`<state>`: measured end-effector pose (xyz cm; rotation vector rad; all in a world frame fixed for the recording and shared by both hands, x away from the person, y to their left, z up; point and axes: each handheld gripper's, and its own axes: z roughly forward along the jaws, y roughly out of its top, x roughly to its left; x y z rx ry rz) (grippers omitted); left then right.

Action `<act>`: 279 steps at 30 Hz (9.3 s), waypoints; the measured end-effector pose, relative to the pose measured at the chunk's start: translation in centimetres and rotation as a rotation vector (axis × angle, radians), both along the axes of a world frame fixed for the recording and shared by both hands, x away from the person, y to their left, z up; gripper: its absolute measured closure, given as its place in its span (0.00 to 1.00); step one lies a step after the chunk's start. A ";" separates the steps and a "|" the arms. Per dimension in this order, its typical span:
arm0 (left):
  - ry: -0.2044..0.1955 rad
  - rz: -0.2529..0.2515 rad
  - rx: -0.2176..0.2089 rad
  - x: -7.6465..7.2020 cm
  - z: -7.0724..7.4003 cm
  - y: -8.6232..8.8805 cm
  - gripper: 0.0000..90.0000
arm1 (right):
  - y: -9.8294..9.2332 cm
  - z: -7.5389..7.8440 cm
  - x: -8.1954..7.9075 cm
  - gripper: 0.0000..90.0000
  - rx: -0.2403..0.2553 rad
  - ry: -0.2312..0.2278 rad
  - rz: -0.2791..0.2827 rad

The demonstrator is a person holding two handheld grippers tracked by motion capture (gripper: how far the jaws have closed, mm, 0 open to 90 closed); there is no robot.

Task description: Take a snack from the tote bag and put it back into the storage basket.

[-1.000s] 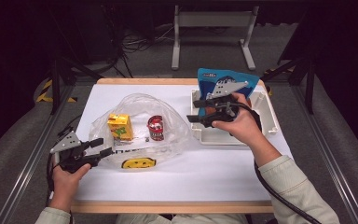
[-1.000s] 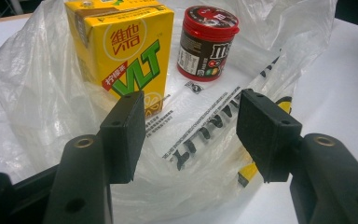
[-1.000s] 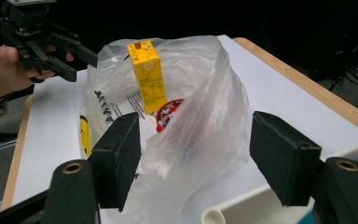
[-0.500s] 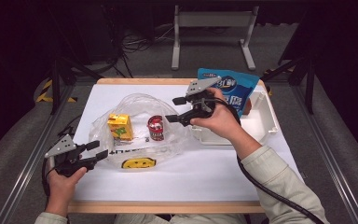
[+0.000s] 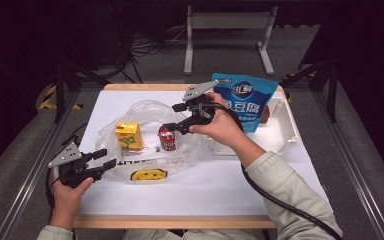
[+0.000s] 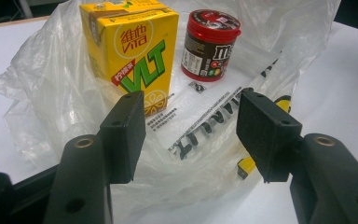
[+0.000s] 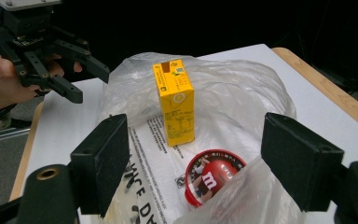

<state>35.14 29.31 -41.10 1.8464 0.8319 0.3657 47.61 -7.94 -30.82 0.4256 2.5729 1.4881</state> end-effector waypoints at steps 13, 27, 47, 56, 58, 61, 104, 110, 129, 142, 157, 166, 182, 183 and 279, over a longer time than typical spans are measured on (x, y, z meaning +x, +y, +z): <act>-0.001 -0.009 -0.012 0.7 0.1 -0.3 0.47 | 3.3 -0.5 0.9 0.22 -0.035 -0.002 0.022; -0.004 0.007 -0.015 0.9 0.0 -0.2 0.43 | 6.0 -1.5 1.7 0.20 -0.068 0.025 0.048; 0.004 0.035 -0.024 -0.2 -0.1 0.6 0.41 | 10.3 -4.3 3.5 0.19 -0.127 0.086 0.081; 0.004 0.049 -0.026 -0.8 -0.1 0.9 0.41 | 11.9 -5.5 4.1 0.19 -0.154 0.098 0.089; 0.005 0.049 -0.027 -0.9 -0.1 1.0 0.41 | 12.2 -5.8 4.1 0.19 -0.161 0.101 0.091; 0.005 0.048 -0.026 -0.9 -0.2 1.0 0.41 | 12.5 -6.2 4.1 0.19 -0.172 0.100 0.096; 0.006 0.041 -0.031 -0.6 -0.2 1.0 0.41 | 16.0 -8.0 4.5 0.59 -0.383 0.092 0.125; 0.003 0.042 -0.031 -0.6 -0.2 1.0 0.41 | 16.1 -7.9 4.3 0.62 -0.384 0.061 0.130; -0.001 0.036 -0.031 -0.2 -0.2 0.8 0.41 | 13.6 -4.7 3.2 0.62 -0.331 0.048 0.146; -0.004 0.023 -0.033 0.4 -0.1 0.3 0.41 | 10.8 -1.5 2.3 0.62 -0.290 0.028 0.162; 0.005 0.002 -0.021 1.0 -0.1 -0.3 0.41 | 6.4 2.2 1.0 0.62 -0.259 -0.011 0.164; 0.004 0.007 -0.019 0.9 -0.2 -0.2 0.41 | 3.5 3.7 0.8 0.62 -0.240 -0.019 0.143; 0.013 0.010 -0.025 1.0 -0.3 -0.1 0.41 | -1.5 5.3 0.4 0.62 -0.222 -0.044 0.104; 0.013 0.010 -0.025 1.0 -0.3 -0.1 0.41 | -1.5 5.3 0.4 0.62 -0.222 -0.044 0.104; 0.020 0.010 -0.021 1.0 -0.3 -0.1 0.41 | -13.8 -3.9 1.8 0.62 -0.247 -0.026 -0.022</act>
